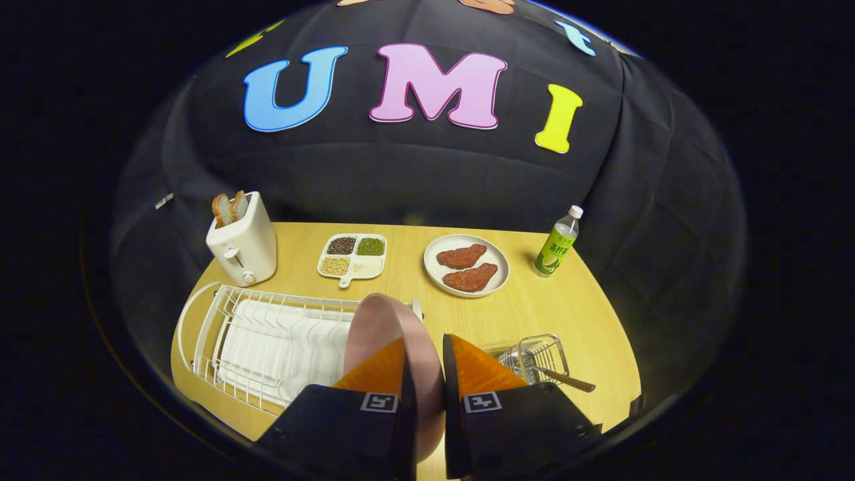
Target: Take the plate from the dish rack, then take the spoon from the basket and place it into the plate.
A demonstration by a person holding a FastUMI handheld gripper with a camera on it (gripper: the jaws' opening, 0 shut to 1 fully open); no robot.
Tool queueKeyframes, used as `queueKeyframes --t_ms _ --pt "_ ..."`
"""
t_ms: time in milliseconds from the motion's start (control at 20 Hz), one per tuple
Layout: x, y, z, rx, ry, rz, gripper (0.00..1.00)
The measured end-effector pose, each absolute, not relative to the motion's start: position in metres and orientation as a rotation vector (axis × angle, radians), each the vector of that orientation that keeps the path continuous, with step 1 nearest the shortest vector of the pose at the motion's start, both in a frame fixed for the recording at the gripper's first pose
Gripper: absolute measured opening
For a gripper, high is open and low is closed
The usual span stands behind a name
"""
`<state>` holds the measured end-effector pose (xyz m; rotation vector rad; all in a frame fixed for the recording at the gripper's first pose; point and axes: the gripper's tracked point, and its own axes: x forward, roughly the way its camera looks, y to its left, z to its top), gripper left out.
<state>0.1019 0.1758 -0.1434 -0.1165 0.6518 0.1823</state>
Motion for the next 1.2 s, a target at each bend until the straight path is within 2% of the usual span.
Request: queueKeyframes --t_ms 600,900,1200 --pt "0.02 0.079 -0.149 0.088 0.722 0.308 0.19" --pt "-0.015 0.029 -0.183 0.162 0.821 0.397 0.19" --pt "-0.017 0.021 -0.249 0.201 0.917 0.539 0.19"
